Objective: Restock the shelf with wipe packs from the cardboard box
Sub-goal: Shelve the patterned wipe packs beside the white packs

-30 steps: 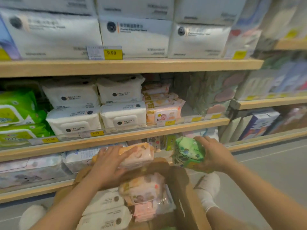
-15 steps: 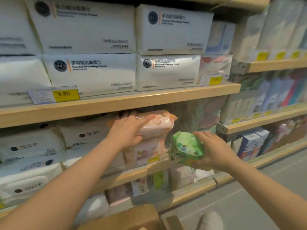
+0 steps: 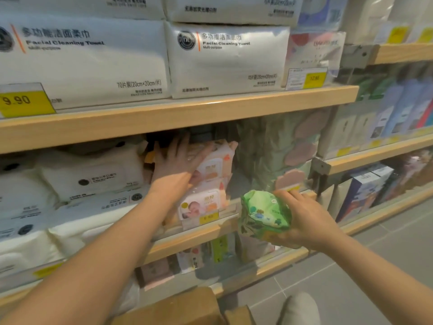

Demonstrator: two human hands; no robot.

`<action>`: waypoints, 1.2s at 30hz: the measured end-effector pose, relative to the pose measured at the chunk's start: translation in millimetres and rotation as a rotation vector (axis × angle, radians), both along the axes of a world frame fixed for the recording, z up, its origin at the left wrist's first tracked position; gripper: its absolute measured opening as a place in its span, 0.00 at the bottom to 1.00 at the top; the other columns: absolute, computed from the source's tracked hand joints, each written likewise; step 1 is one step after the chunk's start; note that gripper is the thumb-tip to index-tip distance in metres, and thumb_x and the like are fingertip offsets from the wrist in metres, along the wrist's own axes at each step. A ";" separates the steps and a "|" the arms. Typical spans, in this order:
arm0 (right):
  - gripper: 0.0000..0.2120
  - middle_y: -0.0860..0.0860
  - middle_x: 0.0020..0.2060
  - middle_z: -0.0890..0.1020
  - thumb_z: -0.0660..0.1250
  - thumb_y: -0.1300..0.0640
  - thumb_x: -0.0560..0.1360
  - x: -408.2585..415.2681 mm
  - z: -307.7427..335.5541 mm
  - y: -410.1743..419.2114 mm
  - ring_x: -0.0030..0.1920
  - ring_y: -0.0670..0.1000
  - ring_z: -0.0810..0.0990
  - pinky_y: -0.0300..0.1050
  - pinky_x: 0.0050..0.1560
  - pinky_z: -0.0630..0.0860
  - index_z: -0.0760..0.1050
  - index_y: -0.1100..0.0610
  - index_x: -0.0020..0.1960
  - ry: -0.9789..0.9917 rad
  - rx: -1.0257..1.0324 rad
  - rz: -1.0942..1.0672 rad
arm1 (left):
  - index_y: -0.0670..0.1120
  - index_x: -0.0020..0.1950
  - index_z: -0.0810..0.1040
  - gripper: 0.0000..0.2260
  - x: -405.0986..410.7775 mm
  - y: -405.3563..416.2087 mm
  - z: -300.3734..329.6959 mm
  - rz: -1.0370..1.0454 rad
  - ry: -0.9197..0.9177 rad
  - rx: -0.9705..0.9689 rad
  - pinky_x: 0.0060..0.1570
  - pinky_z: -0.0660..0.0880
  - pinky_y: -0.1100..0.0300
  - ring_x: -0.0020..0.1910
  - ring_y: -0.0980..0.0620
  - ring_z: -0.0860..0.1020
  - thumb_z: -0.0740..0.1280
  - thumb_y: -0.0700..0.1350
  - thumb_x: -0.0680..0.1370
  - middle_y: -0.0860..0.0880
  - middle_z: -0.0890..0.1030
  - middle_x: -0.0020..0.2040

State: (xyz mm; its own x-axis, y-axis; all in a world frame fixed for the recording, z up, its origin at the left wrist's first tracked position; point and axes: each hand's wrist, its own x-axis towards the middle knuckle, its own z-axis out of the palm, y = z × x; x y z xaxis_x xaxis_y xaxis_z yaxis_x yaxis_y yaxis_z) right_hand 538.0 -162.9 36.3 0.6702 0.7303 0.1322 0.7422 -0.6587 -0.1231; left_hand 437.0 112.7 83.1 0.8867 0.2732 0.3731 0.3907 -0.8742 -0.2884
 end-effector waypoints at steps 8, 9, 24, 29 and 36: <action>0.47 0.48 0.58 0.73 0.72 0.32 0.59 10.1 -1.3 13.8 0.56 0.53 0.73 0.46 0.47 0.68 0.58 0.46 0.71 -0.105 -0.035 0.048 | 0.61 0.74 0.35 0.34 15.6 -7.0 -21.9 0.026 0.019 0.149 0.67 0.44 0.30 0.74 0.39 0.49 0.57 0.58 0.78 0.44 0.47 0.77; 0.47 0.48 0.59 0.72 0.72 0.32 0.59 12.5 -1.2 13.7 0.56 0.53 0.73 0.46 0.48 0.69 0.59 0.46 0.71 -0.119 -0.046 0.062 | 0.61 0.74 0.35 0.34 17.1 -6.0 -22.4 0.023 0.007 0.147 0.67 0.45 0.30 0.74 0.39 0.50 0.56 0.59 0.78 0.44 0.48 0.76; 0.47 0.46 0.58 0.72 0.73 0.33 0.58 24.0 2.1 11.8 0.54 0.51 0.72 0.43 0.45 0.65 0.59 0.45 0.71 -0.092 -0.050 0.119 | 0.54 0.76 0.42 0.38 35.4 17.0 -22.6 0.033 -0.012 0.196 0.63 0.60 0.39 0.66 0.35 0.61 0.64 0.55 0.75 0.37 0.59 0.70; 0.46 0.45 0.58 0.72 0.73 0.32 0.58 26.0 1.8 10.9 0.54 0.51 0.73 0.42 0.44 0.66 0.58 0.44 0.70 -0.096 -0.046 0.129 | 0.55 0.77 0.44 0.37 34.1 33.6 -27.0 0.003 -0.003 0.230 0.64 0.57 0.37 0.67 0.36 0.60 0.64 0.57 0.75 0.38 0.59 0.71; 0.47 0.46 0.58 0.76 0.77 0.38 0.57 35.6 32.2 0.6 0.59 0.52 0.72 0.48 0.54 0.69 0.62 0.46 0.71 -0.032 0.145 0.054 | 0.53 0.76 0.56 0.26 42.3 -20.5 -48.3 -0.439 0.203 -0.233 0.64 0.67 0.54 0.68 0.55 0.66 0.59 0.54 0.79 0.50 0.63 0.73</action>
